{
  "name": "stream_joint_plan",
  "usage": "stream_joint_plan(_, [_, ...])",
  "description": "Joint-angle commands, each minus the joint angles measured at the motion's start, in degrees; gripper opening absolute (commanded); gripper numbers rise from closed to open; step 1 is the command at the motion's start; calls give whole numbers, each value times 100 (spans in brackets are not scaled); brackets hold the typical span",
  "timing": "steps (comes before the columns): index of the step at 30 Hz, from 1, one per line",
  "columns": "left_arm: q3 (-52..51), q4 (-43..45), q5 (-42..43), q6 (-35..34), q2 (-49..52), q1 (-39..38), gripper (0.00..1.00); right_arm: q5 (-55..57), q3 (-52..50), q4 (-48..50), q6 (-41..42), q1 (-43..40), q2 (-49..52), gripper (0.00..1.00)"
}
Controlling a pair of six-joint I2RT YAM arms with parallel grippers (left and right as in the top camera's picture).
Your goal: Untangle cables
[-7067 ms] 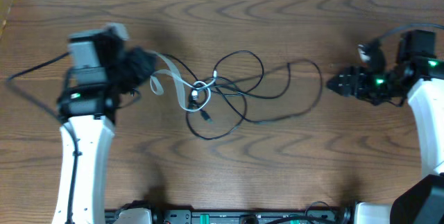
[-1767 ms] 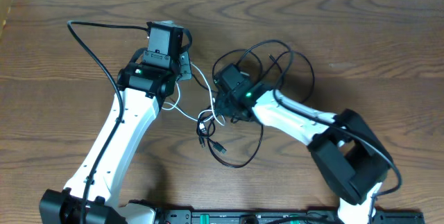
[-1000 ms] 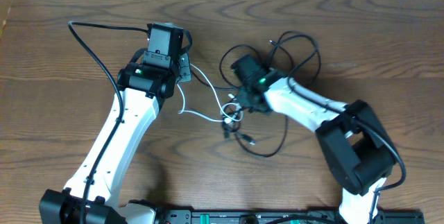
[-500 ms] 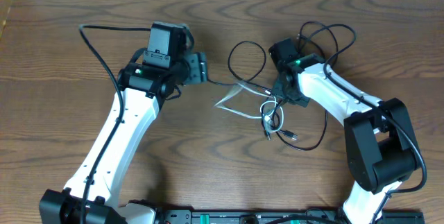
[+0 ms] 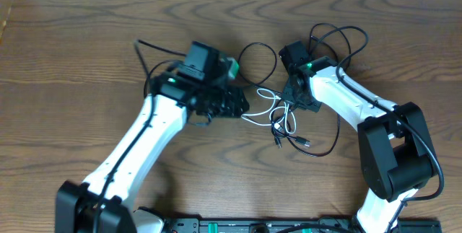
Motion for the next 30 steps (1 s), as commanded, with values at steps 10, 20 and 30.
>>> stream_joint_plan(10, [-282,656,-98,-1180,1001,-776,50,-286,-44,79,310,-42,-146,1])
stream_joint_plan(20, [-282,1650,-103,-1744,1692,-1008,50,-326,-44,-35,313,-133,-146,1])
stream_joint_plan(30, [-284,2632,-835,-1742,1768,-1008,50,-468,-44,-44,313,-136,-146,1])
